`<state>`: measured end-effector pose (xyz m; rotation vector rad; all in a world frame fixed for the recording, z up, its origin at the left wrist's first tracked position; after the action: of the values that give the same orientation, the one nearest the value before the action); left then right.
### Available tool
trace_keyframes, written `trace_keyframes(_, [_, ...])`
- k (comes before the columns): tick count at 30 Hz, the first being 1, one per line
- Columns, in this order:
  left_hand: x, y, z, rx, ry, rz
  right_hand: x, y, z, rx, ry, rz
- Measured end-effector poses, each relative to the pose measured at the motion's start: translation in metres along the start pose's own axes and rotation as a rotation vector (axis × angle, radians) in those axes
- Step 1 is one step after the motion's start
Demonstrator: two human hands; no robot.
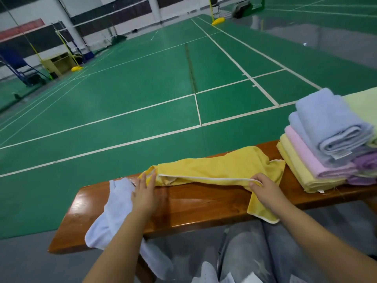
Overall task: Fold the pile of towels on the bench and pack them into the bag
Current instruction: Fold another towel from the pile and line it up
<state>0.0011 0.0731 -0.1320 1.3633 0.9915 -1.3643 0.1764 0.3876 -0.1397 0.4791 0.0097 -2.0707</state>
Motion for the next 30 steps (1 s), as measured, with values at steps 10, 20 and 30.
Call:
trace_keyframes(10, [-0.016, -0.018, -0.037, -0.182, -0.064, -0.082, -0.036, 0.011, 0.033, 0.034, -0.174, -0.066])
trace_keyframes(20, [0.026, 0.03, 0.063, -0.726, 0.187, 0.234, 0.019, 0.009, 0.031, 0.023, -0.043, 0.034])
trace_keyframes(30, [-0.044, -0.024, 0.111, -0.554, 0.324, -0.212, 0.046, 0.011, 0.02, 0.05, 0.093, 0.179])
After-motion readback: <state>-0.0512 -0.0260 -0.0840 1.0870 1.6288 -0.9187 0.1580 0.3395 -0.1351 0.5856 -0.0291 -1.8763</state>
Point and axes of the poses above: each hand's wrist, its own y-axis away from the middle knuckle, its own x-axis out of the palm, z = x × y, the point moved 1 cm from there along -y, towards the middle knuckle, and after that the axes turned 9 degrees about -y, right-handed, at the moved point
